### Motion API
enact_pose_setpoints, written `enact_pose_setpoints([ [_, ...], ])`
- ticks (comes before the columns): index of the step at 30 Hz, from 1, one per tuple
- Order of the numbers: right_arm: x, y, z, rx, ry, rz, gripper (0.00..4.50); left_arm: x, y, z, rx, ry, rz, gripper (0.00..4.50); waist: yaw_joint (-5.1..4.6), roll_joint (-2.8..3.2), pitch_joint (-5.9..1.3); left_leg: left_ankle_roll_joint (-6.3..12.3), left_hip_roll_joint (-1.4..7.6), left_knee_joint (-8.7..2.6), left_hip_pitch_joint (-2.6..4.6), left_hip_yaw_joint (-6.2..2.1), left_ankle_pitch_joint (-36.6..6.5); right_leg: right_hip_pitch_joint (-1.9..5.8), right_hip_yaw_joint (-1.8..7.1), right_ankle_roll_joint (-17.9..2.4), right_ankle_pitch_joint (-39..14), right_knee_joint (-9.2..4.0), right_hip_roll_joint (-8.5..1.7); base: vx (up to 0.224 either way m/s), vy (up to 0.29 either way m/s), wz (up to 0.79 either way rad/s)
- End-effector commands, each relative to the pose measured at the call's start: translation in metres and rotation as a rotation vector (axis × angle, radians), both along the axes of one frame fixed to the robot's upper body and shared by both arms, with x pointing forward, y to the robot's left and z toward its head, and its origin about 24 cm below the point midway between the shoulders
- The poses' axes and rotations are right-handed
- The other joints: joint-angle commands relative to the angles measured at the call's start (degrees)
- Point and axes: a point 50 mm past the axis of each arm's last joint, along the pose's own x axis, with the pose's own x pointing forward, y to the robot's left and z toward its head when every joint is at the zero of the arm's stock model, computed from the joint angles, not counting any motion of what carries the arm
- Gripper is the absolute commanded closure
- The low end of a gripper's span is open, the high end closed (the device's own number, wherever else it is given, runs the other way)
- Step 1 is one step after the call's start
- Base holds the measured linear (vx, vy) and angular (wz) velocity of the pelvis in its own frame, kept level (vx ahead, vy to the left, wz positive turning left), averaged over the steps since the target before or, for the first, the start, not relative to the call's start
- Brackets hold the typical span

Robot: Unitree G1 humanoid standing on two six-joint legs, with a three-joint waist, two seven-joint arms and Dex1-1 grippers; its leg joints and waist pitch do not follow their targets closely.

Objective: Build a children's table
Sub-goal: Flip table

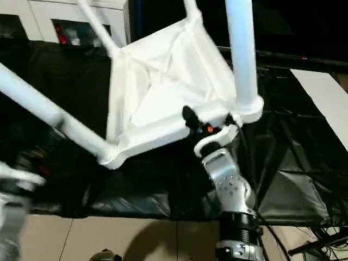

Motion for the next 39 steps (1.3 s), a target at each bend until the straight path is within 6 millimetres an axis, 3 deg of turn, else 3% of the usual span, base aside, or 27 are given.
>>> enact_pose_setpoints([
  [1,-0.010,-0.077,0.024,-0.118,-0.137,-0.314,2.46,-0.013,0.048,-0.017,-0.007,0.108,0.257,0.27,-0.43,0.61,-3.28,-3.68,1.81,-4.25,1.31,-0.05,-8.5,1.44,2.30,-4.3,-1.8,-3.54,-3.04,0.000,0.000,0.00],
  [2,-0.011,-0.079,0.026,-0.132,-0.139,-0.324,2.46,-0.011,0.047,-0.018,-0.007,0.114,0.248,0.27,0.05,0.40,-3.32,-3.13,1.59,-3.93,1.84,0.27,-8.8,1.11,2.46,-3.6,-1.3,-3.74,-2.80,0.000,0.000,0.00],
  [3,-0.011,-0.081,0.028,-0.145,-0.143,-0.340,2.46,-0.010,0.044,-0.020,-0.005,0.136,0.233,0.27,0.12,0.34,-3.42,-2.84,1.62,-3.93,1.57,0.22,-8.1,1.40,2.55,-3.5,-0.6,-3.56,-2.93,0.000,0.000,0.00],
  [4,-0.011,-0.082,0.028,-0.148,-0.144,-0.343,2.46,-0.010,0.044,-0.020,-0.004,0.141,0.230,0.27,0.81,0.48,-3.69,-2.40,1.82,-3.86,1.46,0.13,-6.3,1.53,2.43,-3.2,1.2,-3.29,-3.03,0.000,0.000,0.00],
  [6,-0.010,-0.087,0.036,-0.193,-0.151,-0.385,2.46,-0.008,0.033,-0.029,-0.020,0.207,0.155,0.27,1.08,0.63,-3.54,-2.89,1.88,-4.05,1.12,-0.03,-6.0,1.35,2.22,-3.2,0.7,-3.18,-3.04,0.000,0.000,0.00],
  [8,-0.009,-0.087,0.040,-0.222,-0.157,-0.390,2.46,-0.009,0.031,-0.031,-0.029,0.200,0.139,0.27,0.69,0.48,-3.24,-3.86,1.76,-4.53,0.83,-0.11,-10.1,1.42,2.19,-2.9,-6.0,-3.85,-3.35,0.000,0.000,0.00],
  [11,-0.007,-0.085,0.045,-0.284,-0.163,-0.372,2.47,-0.010,0.033,-0.030,-0.037,0.172,0.157,0.27,-0.18,0.24,-3.23,-4.07,1.71,-4.60,0.72,-0.28,-12.8,1.46,2.29,-2.4,-10.4,-4.33,-3.42,0.000,0.000,0.00],
  [15,-0.005,-0.077,0.053,-0.384,-0.187,-0.332,2.48,-0.009,0.049,-0.010,0.048,0.073,0.272,0.27,-0.89,-0.22,-3.25,-3.05,1.64,-4.43,0.47,-0.34,-11.6,1.58,2.28,-2.2,-9.8,-4.37,-3.21,0.000,0.000,0.00],
  [21,0.000,-0.069,0.063,-0.481,-0.222,-0.308,2.49,-0.008,0.068,0.020,0.117,-0.053,0.389,0.27,-1.75,-0.14,-3.44,-2.65,1.53,-4.14,0.65,-0.31,-9.2,1.56,2.11,-3.4,-6.0,-3.75,-2.93,0.000,0.000,0.00],
  [22,0.001,-0.068,0.064,-0.508,-0.227,-0.305,2.49,-0.008,0.072,0.025,0.133,-0.068,0.416,0.27,-1.78,-0.46,-3.52,-2.55,1.58,-4.05,0.74,-0.25,-8.9,1.52,2.13,-3.5,-5.8,-3.72,-2.96,0.000,0.000,0.00],
  [23,0.002,-0.066,0.066,-0.542,-0.233,-0.300,2.49,-0.008,0.076,0.030,0.144,-0.081,0.436,0.27,-1.69,-0.20,-3.52,-2.69,1.54,-4.04,0.81,-0.26,-8.8,1.48,2.13,-3.6,-5.6,-3.60,-2.93,0.000,0.000,0.00],
  [24,0.003,-0.064,0.067,-0.577,-0.238,-0.293,2.49,-0.006,0.080,0.037,0.161,-0.096,0.441,0.27,-1.71,-0.43,-3.53,-2.76,1.50,-4.00,0.81,-0.23,-8.7,1.45,2.13,-3.5,-5.6,-3.63,-2.87,0.000,0.000,0.00],
  [26,0.003,-0.062,0.067,-0.607,-0.240,-0.288,2.49,-0.004,0.083,0.043,0.169,-0.108,0.440,0.27,-1.48,-0.24,-3.50,-3.49,1.61,-4.11,1.12,-0.26,-9.3,1.19,2.09,-3.3,-5.9,-3.60,-2.82,0.000,0.000,0.00],
  [29,0.004,-0.059,0.067,-0.657,-0.238,-0.284,2.49,0.002,0.087,0.058,0.195,-0.135,0.412,0.27,-1.32,-0.34,-3.63,-4.73,1.53,-4.17,1.50,-0.27,-11.1,0.92,2.05,-3.1,-6.3,-3.48,-2.73,0.000,0.000,0.00],
  [30,0.005,-0.056,0.067,-0.690,-0.236,-0.281,2.49,0.006,0.088,0.068,0.216,-0.148,0.381,0.27,-1.37,-0.64,-3.62,-4.82,1.56,-4.25,1.43,-0.33,-11.4,1.00,2.05,-3.1,-6.5,-3.49,-2.74,0.000,0.000,0.00],
  [31,0.005,-0.054,0.066,-0.705,-0.237,-0.276,2.49,0.007,0.089,0.073,0.231,-0.153,0.365,0.27,-1.10,-0.41,-3.61,-5.24,1.37,-4.23,1.80,-0.24,-12.6,0.57,2.06,-2.8,-7.7,-3.57,-2.65,0.000,0.000,0.00],
  [33,0.005,-0.049,0.063,-0.733,-0.218,-0.285,2.49,0.013,0.091,0.086,0.270,-0.147,0.310,0.27,-1.21,-0.69,-3.66,-6.14,1.58,-4.52,1.51,-0.53,-13.0,0.89,1.98,-3.0,-7.2,-3.33,-2.81,0.000,0.000,0.00],
  [34,0.005,-0.049,0.062,-0.736,-0.216,-0.287,2.49,0.014,0.091,0.088,0.274,-0.148,0.303,0.27,-1.12,-0.59,-3.71,-6.43,1.54,-4.45,1.71,-0.47,-13.1,0.72,1.96,-3.0,-7.1,-3.28,-2.79,0.000,0.000,0.00],
  [37,0.004,-0.039,0.055,-0.796,-0.176,-0.327,2.50,0.022,0.080,0.107,0.331,-0.106,0.138,0.27,-1.22,-0.54,-3.63,-7.70,1.49,-4.67,1.81,-0.56,-14.9,0.43,1.90,-3.1,-8.2,-3.17,-2.71,0.000,0.000,0.00],
  [39,0.004,-0.033,0.050,-0.815,-0.155,-0.342,2.51,0.024,0.065,0.110,0.373,-0.082,0.019,0.27,-1.09,-0.69,-3.61,-8.73,1.49,-4.84,2.10,-0.65,-18.5,0.01,1.88,-3.1,-10.8,-3.29,-2.73,0.000,0.000,0.00],
])
